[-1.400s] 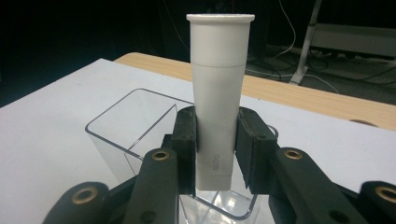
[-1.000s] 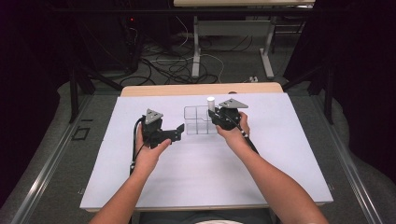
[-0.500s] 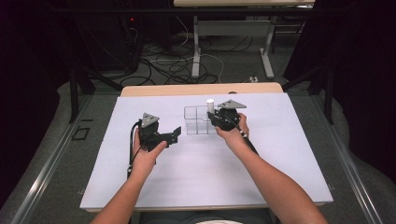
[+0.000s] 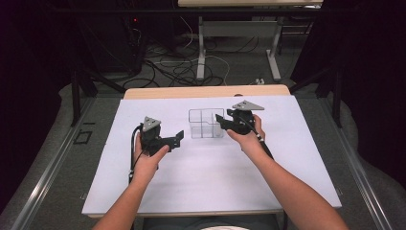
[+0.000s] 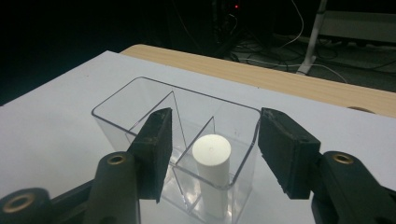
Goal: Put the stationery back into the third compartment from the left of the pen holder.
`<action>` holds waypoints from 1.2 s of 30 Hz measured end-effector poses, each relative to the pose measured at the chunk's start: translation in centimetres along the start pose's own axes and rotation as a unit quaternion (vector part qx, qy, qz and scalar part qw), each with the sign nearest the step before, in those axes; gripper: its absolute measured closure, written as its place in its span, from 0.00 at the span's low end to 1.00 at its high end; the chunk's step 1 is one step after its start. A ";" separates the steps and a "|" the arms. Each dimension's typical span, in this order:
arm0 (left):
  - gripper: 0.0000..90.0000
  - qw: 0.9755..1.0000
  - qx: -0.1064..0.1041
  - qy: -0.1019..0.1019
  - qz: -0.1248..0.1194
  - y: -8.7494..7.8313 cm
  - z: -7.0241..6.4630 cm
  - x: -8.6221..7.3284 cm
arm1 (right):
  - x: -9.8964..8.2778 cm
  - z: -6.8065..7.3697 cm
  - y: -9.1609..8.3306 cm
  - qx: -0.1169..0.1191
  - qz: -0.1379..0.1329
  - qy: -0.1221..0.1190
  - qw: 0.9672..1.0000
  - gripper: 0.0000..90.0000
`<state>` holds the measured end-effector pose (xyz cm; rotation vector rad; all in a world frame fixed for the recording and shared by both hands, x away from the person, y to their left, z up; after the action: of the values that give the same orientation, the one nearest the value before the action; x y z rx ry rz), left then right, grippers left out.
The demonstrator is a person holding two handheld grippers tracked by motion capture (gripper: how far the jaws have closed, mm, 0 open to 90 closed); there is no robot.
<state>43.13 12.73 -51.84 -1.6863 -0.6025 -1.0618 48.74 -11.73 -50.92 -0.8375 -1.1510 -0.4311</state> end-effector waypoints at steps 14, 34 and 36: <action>0.00 1.000 0.007 -0.007 -0.006 -0.4 0.9 -0.2 | -1.5 -2.2 -5.6 -0.021 0.016 0.009 1.000 0.20; 0.00 1.000 0.020 -0.012 -0.003 -0.1 2.4 -0.7 | -5.1 -7.2 -8.4 -0.084 0.035 0.029 0.995 0.03; 0.00 1.000 0.021 -0.010 -0.002 0.0 2.5 -0.8 | -5.6 -7.4 -8.4 -0.089 0.041 0.030 0.995 0.02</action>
<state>43.63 15.19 -52.77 -1.6614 -0.6367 -1.0282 45.48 -23.37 -54.23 -1.0159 -1.0302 -0.4926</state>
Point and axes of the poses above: each handheld gripper's, and its own axes: y roughly forward along the jaws, x roughly out of its top, z roughly to its left, the point moved 6 cm from there along y, roughly forward along the jaws, and after that the axes turned 7 degrees about x, right-handed, at the moved point
